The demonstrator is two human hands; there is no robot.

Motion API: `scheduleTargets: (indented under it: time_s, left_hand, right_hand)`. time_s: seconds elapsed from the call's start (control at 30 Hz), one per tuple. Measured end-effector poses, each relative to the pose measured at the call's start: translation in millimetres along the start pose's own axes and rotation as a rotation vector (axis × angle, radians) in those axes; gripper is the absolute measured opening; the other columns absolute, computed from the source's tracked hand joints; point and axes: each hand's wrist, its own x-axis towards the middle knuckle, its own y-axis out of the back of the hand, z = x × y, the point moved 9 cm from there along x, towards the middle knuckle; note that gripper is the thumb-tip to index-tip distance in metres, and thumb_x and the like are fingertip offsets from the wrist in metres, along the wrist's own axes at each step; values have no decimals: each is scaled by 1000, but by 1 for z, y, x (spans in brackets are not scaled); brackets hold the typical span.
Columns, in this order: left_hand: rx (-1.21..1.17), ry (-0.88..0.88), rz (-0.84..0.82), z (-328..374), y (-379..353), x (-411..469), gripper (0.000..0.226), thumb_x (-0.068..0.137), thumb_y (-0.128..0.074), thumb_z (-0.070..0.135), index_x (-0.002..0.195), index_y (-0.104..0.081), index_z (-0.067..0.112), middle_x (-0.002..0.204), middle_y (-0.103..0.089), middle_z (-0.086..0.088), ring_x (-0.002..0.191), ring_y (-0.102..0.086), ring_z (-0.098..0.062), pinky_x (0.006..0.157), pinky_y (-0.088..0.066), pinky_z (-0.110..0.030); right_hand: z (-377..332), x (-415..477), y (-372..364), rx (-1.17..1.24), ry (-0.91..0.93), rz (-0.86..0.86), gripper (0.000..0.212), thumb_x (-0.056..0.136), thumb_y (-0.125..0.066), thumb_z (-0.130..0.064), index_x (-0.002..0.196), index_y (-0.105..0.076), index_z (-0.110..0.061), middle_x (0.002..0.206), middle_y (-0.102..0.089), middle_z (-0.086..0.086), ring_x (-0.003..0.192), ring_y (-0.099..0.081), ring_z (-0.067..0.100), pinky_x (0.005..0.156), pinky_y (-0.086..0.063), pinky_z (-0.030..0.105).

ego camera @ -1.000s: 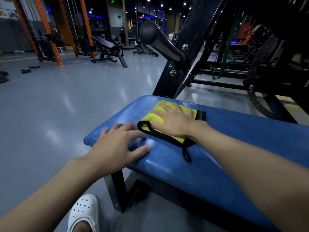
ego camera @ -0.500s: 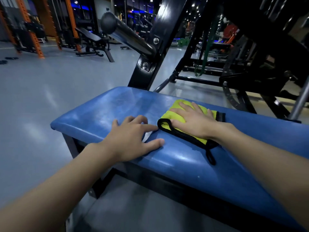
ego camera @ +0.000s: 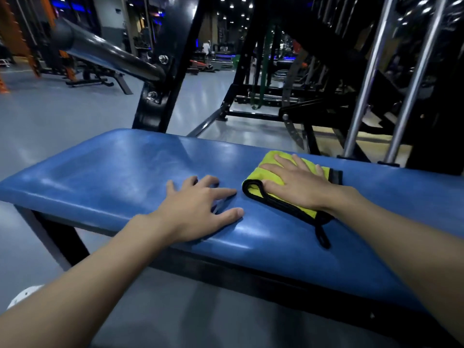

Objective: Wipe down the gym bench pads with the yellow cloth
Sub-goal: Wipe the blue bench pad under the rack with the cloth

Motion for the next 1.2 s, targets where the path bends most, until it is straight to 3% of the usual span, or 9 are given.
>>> scheduleTargets:
  time_s: [0.4, 0.6, 0.9, 1.03, 1.2]
  left_hand:
    - [-18, -196, -95, 168, -31, 31, 89, 63, -14, 91, 140, -41, 55, 147, -36, 14, 141, -28, -18, 111, -21, -54]
    - [12, -352, -131, 270, -49, 44, 63, 88, -34, 80, 144, -39, 51, 152, -33, 12, 144, -25, -18, 114, -19, -56]
    - [18, -579, -166, 417, -75, 50, 66, 87, -33, 79, 145, -38, 50, 152, -33, 11, 143, -26, -18, 113, -21, -55]
    - [47, -586, -192, 447, -86, 50, 69, 83, -31, 85, 146, -29, 56, 156, -27, 11, 146, -21, -21, 113, -17, -64]
    - [71, -574, -193, 445, -88, 53, 72, 81, -29, 88, 146, -23, 58, 157, -25, 13, 147, -20, -20, 114, -18, -62]
  right_hand:
    - [162, -89, 19, 28, -183, 38, 57, 91, -29, -72, 146, -19, -60, 165, 3, -19, 153, 10, 20, 117, 4, 63]
    - [261, -152, 33, 32, -345, 60, 58, 90, -27, -73, 146, -20, -60, 165, 2, -18, 153, 11, 19, 117, 3, 63]
    - [380, -236, 50, 10, -561, 103, 59, 90, -27, -74, 147, -20, -58, 166, 0, -15, 153, 8, 23, 116, 2, 65]
    - [420, -263, 56, 7, -646, 123, 59, 90, -28, -75, 146, -20, -60, 165, 0, -16, 153, 8, 23, 115, 0, 66]
    - [458, -293, 59, 21, -757, 126, 64, 87, -26, -78, 147, -16, -59, 165, 1, -17, 153, 5, 25, 113, -9, 70]
